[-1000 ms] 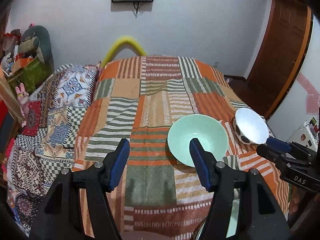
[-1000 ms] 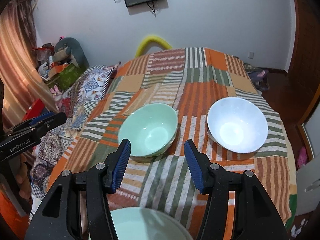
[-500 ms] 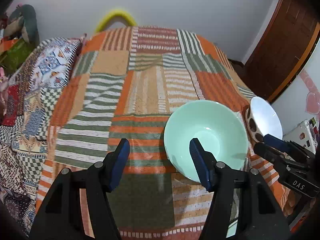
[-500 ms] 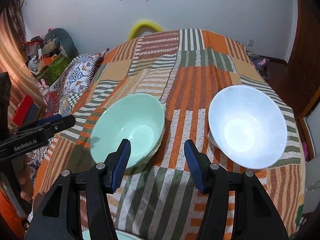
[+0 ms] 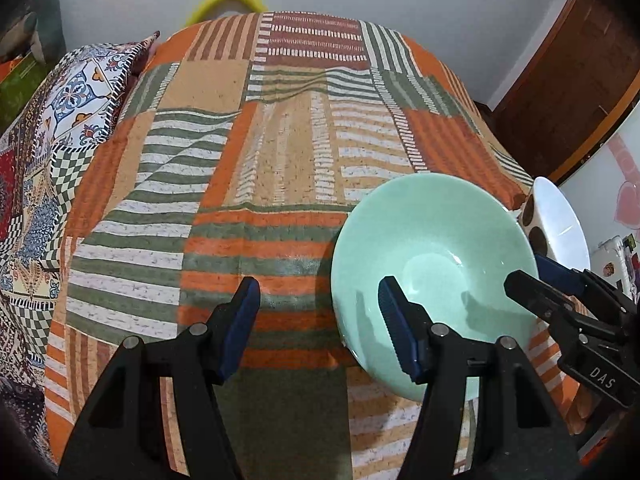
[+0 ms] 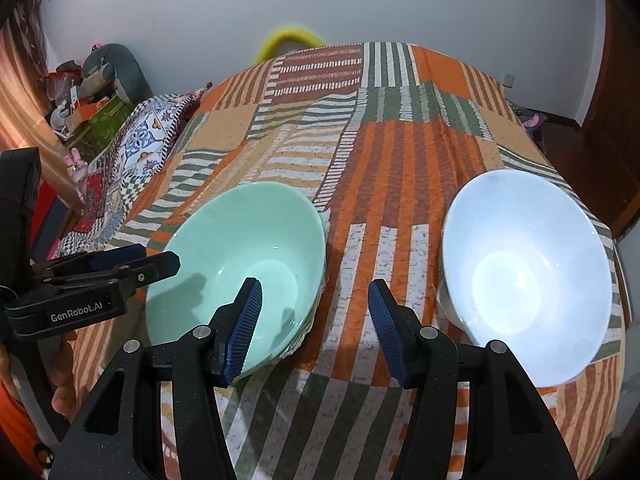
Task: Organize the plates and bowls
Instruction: 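Close both tools on the mint green bowl rim and lift it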
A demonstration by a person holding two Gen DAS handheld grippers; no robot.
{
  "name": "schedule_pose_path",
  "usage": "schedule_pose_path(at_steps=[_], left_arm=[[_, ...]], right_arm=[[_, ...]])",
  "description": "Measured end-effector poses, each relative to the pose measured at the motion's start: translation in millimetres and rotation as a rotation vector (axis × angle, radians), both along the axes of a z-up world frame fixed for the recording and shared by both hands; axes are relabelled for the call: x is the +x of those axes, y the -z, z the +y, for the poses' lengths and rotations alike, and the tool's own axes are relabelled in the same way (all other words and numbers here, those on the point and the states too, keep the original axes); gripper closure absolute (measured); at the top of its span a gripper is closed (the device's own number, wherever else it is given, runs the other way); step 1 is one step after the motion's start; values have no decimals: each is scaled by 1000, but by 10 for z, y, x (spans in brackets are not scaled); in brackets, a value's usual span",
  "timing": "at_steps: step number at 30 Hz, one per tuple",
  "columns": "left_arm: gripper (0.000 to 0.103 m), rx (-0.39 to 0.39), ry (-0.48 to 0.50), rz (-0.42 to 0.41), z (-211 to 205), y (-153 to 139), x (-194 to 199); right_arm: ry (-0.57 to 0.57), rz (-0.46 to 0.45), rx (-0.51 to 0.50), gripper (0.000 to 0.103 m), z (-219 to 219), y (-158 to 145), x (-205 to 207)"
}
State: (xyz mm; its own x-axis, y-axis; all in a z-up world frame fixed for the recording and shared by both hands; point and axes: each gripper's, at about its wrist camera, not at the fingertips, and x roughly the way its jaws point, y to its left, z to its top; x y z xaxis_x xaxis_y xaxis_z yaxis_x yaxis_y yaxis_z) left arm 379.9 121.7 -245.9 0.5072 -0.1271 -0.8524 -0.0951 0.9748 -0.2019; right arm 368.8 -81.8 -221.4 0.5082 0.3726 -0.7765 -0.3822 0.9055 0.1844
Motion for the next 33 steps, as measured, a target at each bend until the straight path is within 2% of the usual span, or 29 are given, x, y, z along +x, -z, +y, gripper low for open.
schedule_pose_path(at_steps=[2, 6, 9, 13, 22, 28, 33], left_arm=[[54, -3, 8, 9, -10, 32, 8], [63, -17, 23, 50, -26, 125, 37], [72, -42, 31, 53, -25, 148, 36], [90, -64, 61, 51, -64, 143, 45], [91, -35, 70, 49, -152, 67, -29], [91, 3, 91, -1, -242, -170, -185], [91, 5, 86, -45, -283, -412, -368]], right_arm=[[-5, 7, -3, 59, 14, 30, 13], [-11, 26, 0, 74, 33, 86, 45], [-17, 55, 34, 78, 23, 116, 73], [-26, 47, 26, 82, 79, 111, 52], [-21, 26, -29, 83, 150, 44, -15], [-9, 20, -7, 83, 95, -61, -62], [-2, 0, 26, 83, 28, -224, -185]])
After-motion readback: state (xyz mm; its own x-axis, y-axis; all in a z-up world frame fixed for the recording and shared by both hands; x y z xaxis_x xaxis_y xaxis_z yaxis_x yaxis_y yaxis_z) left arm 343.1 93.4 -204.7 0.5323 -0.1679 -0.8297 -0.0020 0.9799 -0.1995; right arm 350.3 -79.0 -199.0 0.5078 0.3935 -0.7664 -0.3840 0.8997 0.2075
